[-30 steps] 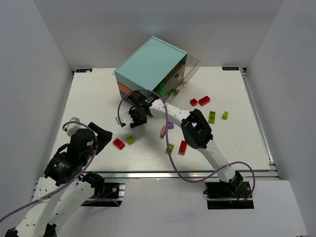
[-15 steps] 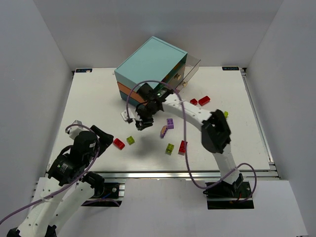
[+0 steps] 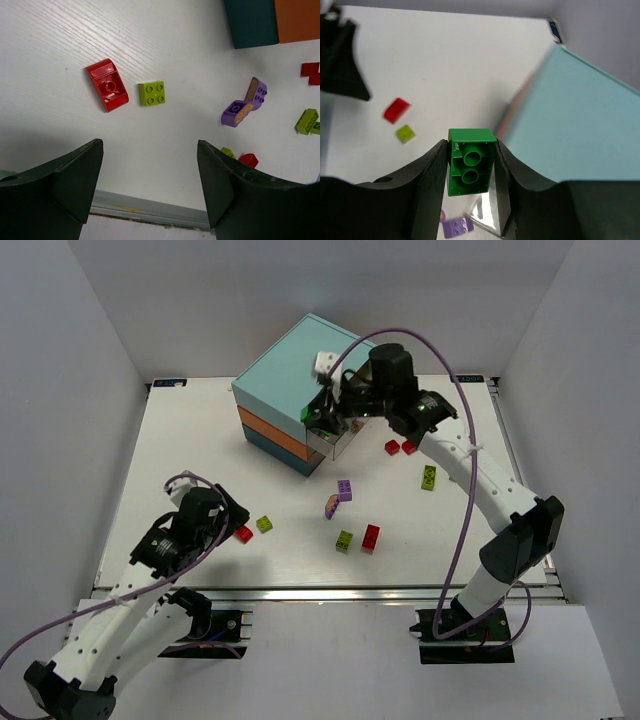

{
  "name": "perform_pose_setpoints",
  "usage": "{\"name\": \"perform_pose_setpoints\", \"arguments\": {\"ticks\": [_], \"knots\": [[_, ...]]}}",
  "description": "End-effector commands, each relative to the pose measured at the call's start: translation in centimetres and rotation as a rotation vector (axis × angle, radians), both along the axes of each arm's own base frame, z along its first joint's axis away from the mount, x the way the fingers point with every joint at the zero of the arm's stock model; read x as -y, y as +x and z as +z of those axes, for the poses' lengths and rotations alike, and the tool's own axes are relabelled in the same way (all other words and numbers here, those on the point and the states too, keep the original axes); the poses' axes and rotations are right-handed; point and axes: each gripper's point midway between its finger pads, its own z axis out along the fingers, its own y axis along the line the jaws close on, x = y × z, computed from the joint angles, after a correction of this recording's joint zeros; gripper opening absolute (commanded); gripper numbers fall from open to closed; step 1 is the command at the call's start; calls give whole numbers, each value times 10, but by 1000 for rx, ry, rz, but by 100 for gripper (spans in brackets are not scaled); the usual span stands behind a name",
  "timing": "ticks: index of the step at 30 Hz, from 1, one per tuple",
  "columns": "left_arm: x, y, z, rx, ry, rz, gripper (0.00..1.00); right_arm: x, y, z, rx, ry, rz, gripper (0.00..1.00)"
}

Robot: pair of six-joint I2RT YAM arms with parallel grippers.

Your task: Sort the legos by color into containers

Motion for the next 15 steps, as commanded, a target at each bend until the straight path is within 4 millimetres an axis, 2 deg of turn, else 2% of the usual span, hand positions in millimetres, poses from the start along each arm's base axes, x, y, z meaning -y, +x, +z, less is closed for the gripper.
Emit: {"name": "perform_pose_setpoints", "arguments": {"ticks": [1, 3, 5, 6, 7, 9, 15], "knots": [[14, 14, 0, 28, -13, -57, 85, 31, 67, -4, -91, 49, -254, 0], [18, 18, -2, 32, -16, -69, 85, 46, 93, -8, -116, 46, -303, 2], [19, 19, -5, 20, -13, -73, 85, 52, 103, -16, -151, 34, -318, 3], [21, 21, -5, 24, -13, -76, 85, 64, 116, -13, -153, 42, -343, 3], [21, 21, -5, 23, -13, -76, 85, 63, 121, -24, -180, 30, -332, 5], [20, 22, -6, 19, -7, -73, 85, 74, 131, -29, -176, 22, -345, 8], [18, 21, -7, 19, -11, -57, 85, 76, 144, -44, -214, 3, -328, 29]]}}
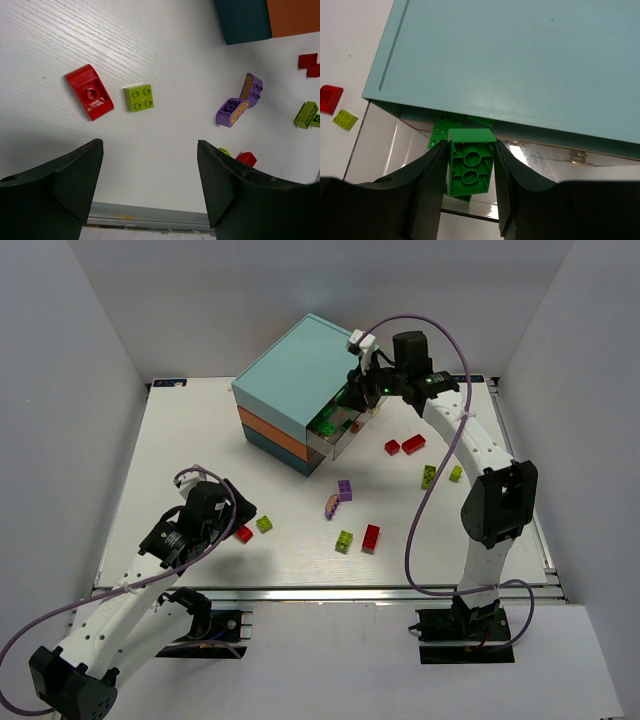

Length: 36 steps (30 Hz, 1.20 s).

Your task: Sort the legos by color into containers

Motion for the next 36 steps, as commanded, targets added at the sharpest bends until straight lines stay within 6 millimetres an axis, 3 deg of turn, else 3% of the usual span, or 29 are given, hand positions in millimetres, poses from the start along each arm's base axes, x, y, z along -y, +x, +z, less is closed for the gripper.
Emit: {"name": "perform_pose_setpoints", "arguments": {"ticks": [1, 4, 10, 12, 13, 14, 15, 16, 17, 18, 19, 20, 21, 25, 30, 31, 34, 36], "knots": [[0, 3, 4, 22, -10, 3, 85, -1, 1, 28, 31, 46, 32, 40], [0, 3, 4, 24, -10, 7, 85, 3, 1, 29, 25, 58, 32, 61], [4, 6, 6, 32, -13, -13, 84, 17, 3, 69, 39, 148, -5, 63], [6, 9, 10, 43, -10, -25, 81, 29, 4, 90, 60, 184, -41, 61], [6, 9, 12, 49, -7, -32, 78, 36, 7, 91, 78, 193, -71, 60], [6, 10, 14, 55, -9, -31, 75, 39, 9, 111, 136, 215, -100, 58], [6, 11, 15, 60, -5, -34, 72, 61, 13, 110, 163, 208, -218, 52], [5, 11, 16, 62, 1, -33, 67, 74, 16, 112, 176, 233, -310, 23], [5, 11, 17, 69, -2, -34, 57, 93, 24, 111, 204, 250, -420, 5], [5, 11, 18, 73, -2, -36, 51, 126, 32, 112, 278, 281, -614, 0], [5, 11, 19, 78, -3, -37, 46, 136, 30, 111, 278, 306, -668, 0], [5, 11, 21, 85, -7, -39, 40, 145, 30, 106, 280, 295, -691, 0], [5, 11, 20, 88, -10, -39, 31, 156, 28, 89, 222, 254, -723, 0], [7, 11, 22, 101, -19, -47, 28, 177, 18, 44, 42, 193, -771, 0], [9, 10, 16, 86, -16, -62, 41, 175, 27, -5, -186, 189, -797, 1], [10, 10, 15, 82, -16, -66, 48, 174, 29, -13, -226, 185, -792, 1], [12, 9, 12, 64, -17, -76, 61, 154, 40, -29, -313, 194, -713, 0], [13, 9, 11, 61, -21, -77, 65, 141, 49, -38, -358, 195, -659, 0]]}}
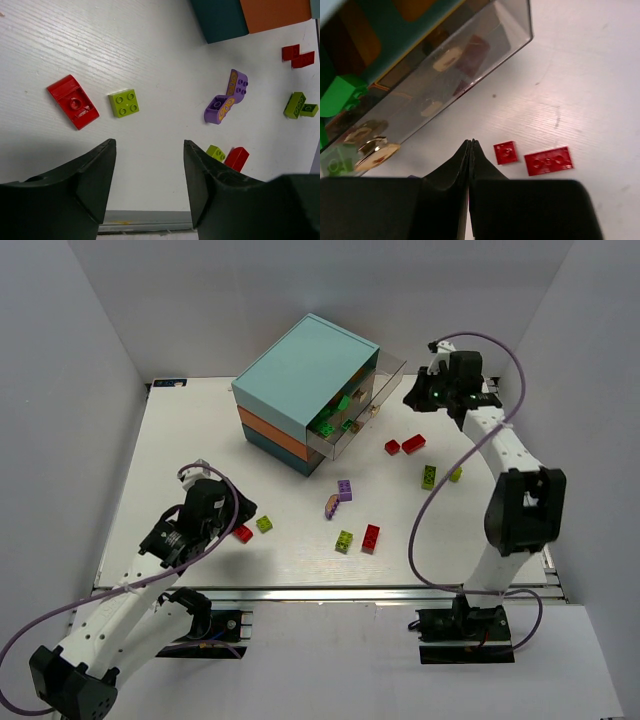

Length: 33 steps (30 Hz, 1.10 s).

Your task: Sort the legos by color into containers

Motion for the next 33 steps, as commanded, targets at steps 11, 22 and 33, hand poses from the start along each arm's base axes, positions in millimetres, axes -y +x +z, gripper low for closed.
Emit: {"name": "perform_pose_setpoints", "arguments": {"ticks": [11, 22, 33], "knots": [[0, -1, -4, -19, -34, 38, 71, -72, 31, 2, -91, 201, 218, 8], [1, 1, -1, -36, -50, 62, 73, -118, 46, 17, -68, 307, 334, 29], [-2, -1, 3, -33, -75, 95, 73, -150, 58, 16, -63, 396, 381, 33]]}}
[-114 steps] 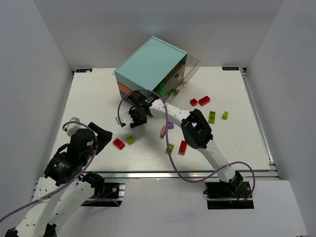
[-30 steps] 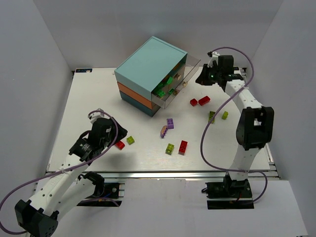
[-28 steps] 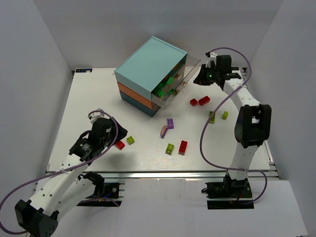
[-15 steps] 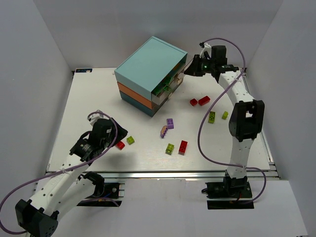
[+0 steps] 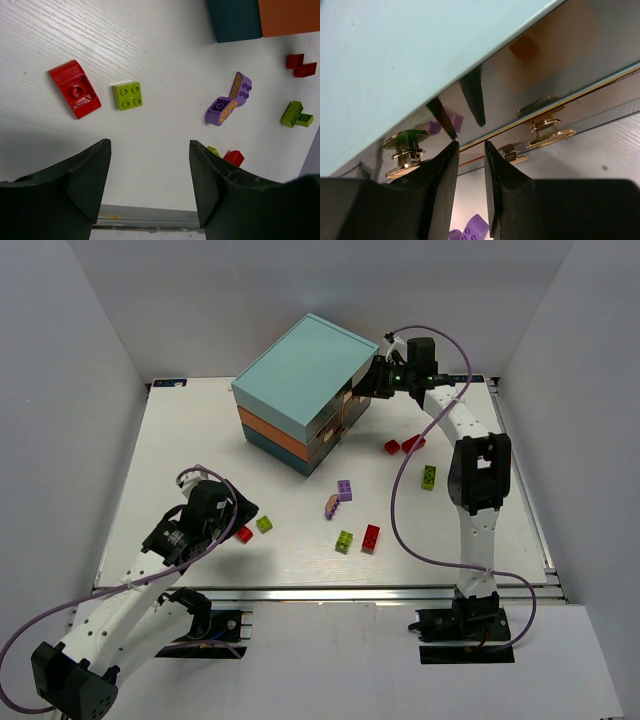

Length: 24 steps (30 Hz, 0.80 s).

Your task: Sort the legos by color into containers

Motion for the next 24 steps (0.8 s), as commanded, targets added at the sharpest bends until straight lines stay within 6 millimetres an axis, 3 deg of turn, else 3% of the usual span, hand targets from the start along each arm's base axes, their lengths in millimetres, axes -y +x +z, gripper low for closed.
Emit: {"name": "perform_pose_setpoints", "arguments": {"ticks": [1, 5, 6, 7, 12, 16, 24], "knots": [[0, 3, 15, 37, -28, 28, 73, -19, 9, 49, 134, 86, 33, 33], [0, 2, 16, 40, -38, 33, 73, -12, 3, 51, 151, 66, 26, 33], [0, 2, 17, 42, -41, 34, 72, -8, 0, 35, 134, 42, 21, 34], [0, 1, 16, 41, -40, 34, 71, -2, -4, 43, 162, 31, 12, 35], [2, 1, 13, 42, -59, 27, 65, 20, -3, 19, 194, -63, -5, 54], [3, 1, 14, 37, -56, 25, 66, 31, 9, 5, 190, -99, -2, 63], [3, 2, 14, 32, -57, 30, 69, 32, 26, -14, 160, -116, -23, 64]]}}
